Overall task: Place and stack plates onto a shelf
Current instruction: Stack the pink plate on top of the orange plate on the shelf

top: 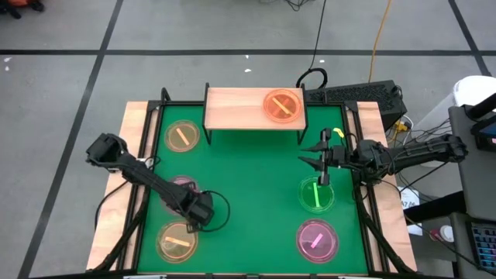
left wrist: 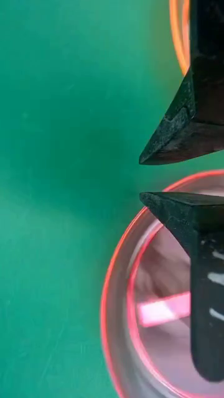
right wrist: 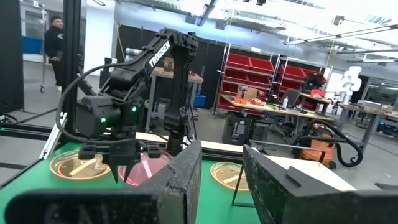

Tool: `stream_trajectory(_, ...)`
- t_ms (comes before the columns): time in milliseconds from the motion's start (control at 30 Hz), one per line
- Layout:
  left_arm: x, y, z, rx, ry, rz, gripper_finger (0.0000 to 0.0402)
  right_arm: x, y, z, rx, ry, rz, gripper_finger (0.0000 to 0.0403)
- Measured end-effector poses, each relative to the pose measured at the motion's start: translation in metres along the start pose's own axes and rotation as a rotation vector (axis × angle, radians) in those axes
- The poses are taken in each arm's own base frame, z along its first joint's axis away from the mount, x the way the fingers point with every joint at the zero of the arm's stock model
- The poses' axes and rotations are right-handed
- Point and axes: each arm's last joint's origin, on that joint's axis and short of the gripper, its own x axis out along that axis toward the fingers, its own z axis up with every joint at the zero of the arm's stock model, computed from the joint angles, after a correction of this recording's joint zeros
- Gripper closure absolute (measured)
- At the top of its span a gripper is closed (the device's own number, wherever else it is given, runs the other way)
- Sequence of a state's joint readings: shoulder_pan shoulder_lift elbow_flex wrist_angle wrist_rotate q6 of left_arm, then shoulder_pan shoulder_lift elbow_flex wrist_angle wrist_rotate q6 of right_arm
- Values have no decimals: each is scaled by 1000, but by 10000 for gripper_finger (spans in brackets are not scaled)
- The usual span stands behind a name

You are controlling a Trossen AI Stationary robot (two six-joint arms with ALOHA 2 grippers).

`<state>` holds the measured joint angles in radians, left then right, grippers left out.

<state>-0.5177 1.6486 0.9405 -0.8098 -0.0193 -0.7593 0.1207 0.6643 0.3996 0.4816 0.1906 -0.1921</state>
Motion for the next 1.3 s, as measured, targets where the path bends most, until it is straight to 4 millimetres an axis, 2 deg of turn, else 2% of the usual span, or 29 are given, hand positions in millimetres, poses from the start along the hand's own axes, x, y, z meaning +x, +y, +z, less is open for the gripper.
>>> stream_trajectory(167, -4, 3, 7, -39, 8, -22, 314, 0, -1, -1, -3, 15, -49, 303)
stream_trajectory(367, -29, -3, 18, -47, -15, -9, 314, 0, -1, -1, -4, 17, -50, 303)
stream_trajectory(500, -39, -4, 20, -146, -23, 27, 314, 0, -1, -1, -5, 19, -48, 303)
stream_trajectory(633, -32, -5, 21, -231, 12, 29, 314, 0, -1, -2, -6, 24, -46, 303)
stream_trajectory(900, -6, -4, 25, -293, 138, 95, 314, 0, -1, -2, -6, 24, -46, 303)
stream_trajectory(1300, 1, 8, 30, -363, 172, 170, 314, 0, -1, -2, -6, 28, -46, 303)
